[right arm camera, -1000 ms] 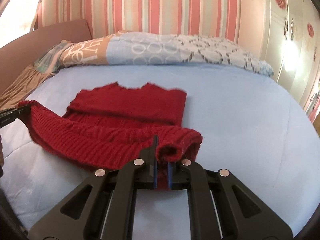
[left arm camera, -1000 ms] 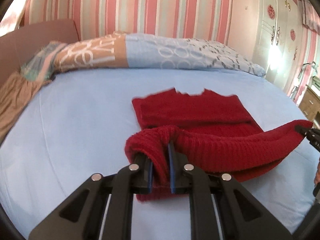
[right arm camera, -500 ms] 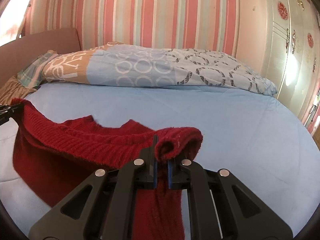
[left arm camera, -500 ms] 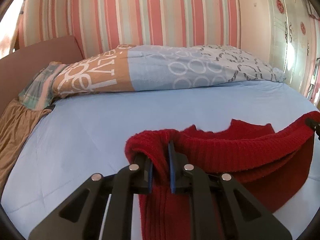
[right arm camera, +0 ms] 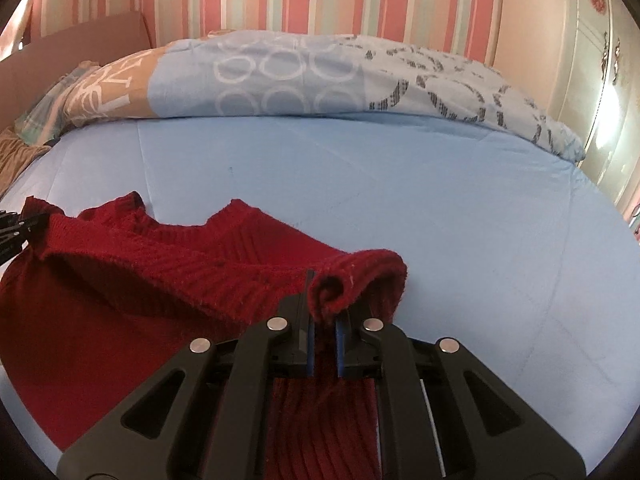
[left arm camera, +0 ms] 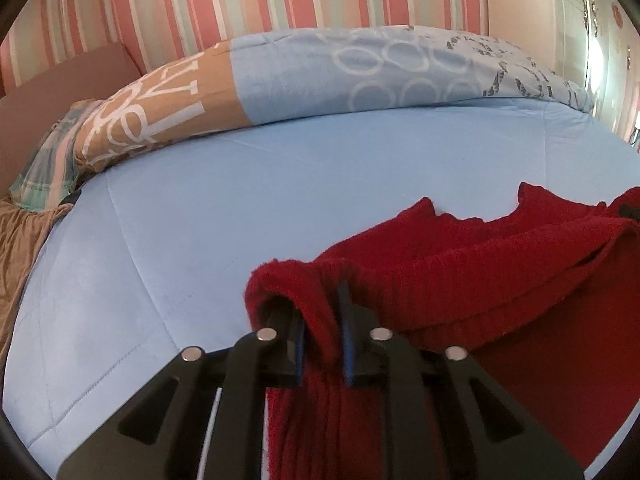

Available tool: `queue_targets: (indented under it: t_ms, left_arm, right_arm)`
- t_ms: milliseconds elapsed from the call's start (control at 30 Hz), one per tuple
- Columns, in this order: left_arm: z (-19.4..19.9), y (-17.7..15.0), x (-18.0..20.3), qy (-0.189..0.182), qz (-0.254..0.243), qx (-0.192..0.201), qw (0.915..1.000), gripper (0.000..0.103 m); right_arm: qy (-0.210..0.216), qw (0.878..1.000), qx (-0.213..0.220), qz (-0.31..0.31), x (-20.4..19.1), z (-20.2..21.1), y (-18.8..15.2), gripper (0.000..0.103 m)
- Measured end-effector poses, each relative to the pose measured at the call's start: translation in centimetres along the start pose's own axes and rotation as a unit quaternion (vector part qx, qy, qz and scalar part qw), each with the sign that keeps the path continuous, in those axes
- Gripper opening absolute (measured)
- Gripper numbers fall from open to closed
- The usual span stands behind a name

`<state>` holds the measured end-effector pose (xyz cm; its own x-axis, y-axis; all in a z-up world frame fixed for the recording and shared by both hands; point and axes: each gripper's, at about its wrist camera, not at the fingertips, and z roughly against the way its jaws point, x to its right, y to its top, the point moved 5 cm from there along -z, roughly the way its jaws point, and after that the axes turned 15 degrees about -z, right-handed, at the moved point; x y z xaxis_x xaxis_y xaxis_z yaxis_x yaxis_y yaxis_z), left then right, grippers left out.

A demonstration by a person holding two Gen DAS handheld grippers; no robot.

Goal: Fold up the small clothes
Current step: 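Lift the hem with both tools and fold it toward the collar, release, then pat and smooth the folded sweater flat with both open tools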

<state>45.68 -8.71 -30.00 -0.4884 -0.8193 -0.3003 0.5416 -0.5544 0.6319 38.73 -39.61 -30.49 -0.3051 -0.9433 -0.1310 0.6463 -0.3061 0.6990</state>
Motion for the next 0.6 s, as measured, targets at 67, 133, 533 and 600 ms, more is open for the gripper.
queue_targets:
  t_ms: [67,133,533,600]
  left_arm:
    - [0.3,0.0,-0.5,0.003,0.008,-0.002,1.0000,0.041]
    - [1.1,0.0,-1.1,-0.013,0.024,0.011,0.9996,0.046]
    - [5.9,0.9,-4.3,0.020,0.028,0.052,0.9981,0.075]
    - [4.7,1.0,-2.5,0.000,0.010,0.042,0.9990,0.075]
  right_arm:
    - [0.018,1.000,0.004,-0.012,0.1,0.6,0.3,0.024]
    - [0.043,0.999,0.015,-0.027,0.4,1.8,0.6,0.052]
    - [0.045,0.998,0.046,-0.001,0.2,5.1,1.0,0.066]
    - [0.047,0.999,0.018,0.004,-0.2,3.6,0.8,0.065]
